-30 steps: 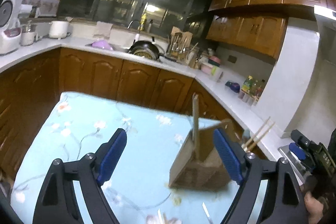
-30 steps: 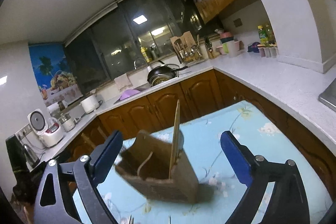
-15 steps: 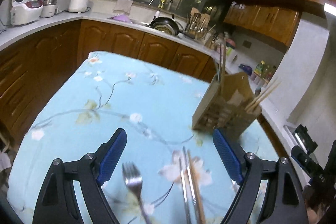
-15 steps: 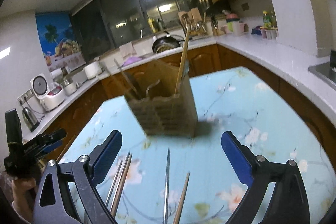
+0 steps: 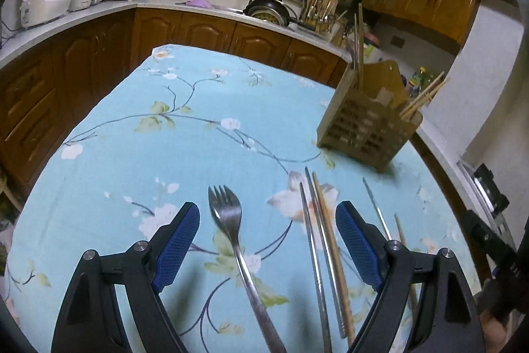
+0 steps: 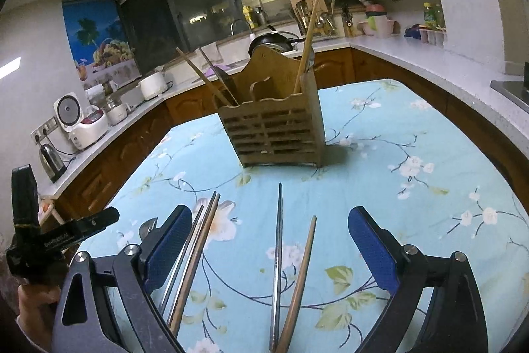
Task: Organize utensils
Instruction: 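Move both open tools back down to the remaining utensils, then grasp a metal chopstick with the left tool while the right tool grasps another metal chopstick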
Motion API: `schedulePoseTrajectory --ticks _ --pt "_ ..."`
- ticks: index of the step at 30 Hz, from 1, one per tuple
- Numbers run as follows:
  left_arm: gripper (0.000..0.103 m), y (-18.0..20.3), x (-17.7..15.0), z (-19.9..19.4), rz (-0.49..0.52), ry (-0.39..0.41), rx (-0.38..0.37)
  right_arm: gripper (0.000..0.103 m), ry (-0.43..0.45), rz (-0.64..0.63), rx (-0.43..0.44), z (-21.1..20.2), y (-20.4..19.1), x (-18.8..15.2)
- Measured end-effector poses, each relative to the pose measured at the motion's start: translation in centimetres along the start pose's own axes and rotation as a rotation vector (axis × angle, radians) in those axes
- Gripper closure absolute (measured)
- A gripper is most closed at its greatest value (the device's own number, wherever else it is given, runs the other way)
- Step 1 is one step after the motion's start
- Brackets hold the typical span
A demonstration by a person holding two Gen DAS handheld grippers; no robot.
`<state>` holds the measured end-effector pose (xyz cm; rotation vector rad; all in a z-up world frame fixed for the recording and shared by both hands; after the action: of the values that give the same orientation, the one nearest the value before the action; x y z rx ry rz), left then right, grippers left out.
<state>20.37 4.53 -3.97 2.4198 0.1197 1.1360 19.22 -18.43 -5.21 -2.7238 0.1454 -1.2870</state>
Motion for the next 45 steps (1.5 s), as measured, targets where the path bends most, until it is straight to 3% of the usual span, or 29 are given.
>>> schedulePoseTrajectory --ticks 16,22,24,29,34,38,45 --pt "0.020 1.3 -0.2 1.7 0.048 -0.093 0.028 0.009 -0.071 -0.017 0.006 2.0 -0.2 -1.1" --pt "0.028 1.7 0.2 3.5 0.070 -0.156 0.031 0.034 -0.117 -0.021 0.018 3.6 -0.3 -0.7" --pt "0.035 1.9 0.5 4.2 0.086 -0.175 0.029 0.044 -0.132 -0.030 0.016 4.4 -0.4 -0.4" --pt "0.051 2.2 1.2 6.6 0.114 -0.235 0.035 0.052 -0.182 -0.058 0.021 6.6 -1.0 -0.2" --pt "0.053 2.5 1.9 9.2 0.122 -0.262 0.037 0.058 -0.243 -0.087 0.012 9.4 -1.4 -0.3" --pt "0.064 2.4 2.1 11.5 0.132 -0.293 0.050 0.067 -0.300 -0.112 -0.013 11.8 -1.5 -0.4" --pt "0.074 2.1 1.5 14.8 0.151 -0.363 0.058 0.071 -0.342 -0.160 -0.041 14.4 -1.8 -0.3"
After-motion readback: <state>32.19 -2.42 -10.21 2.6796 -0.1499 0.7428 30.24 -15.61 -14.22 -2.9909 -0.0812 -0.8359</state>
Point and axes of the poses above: each gripper's, at about its wrist camera, not at the fingertips, and z roughly the way its jaws point, y to its right, x to its top, the point moved 8 cm from there along z, roughly the way its jaws point, and after that the axes turned 11 degrees about -x, right-handed, at the moved point
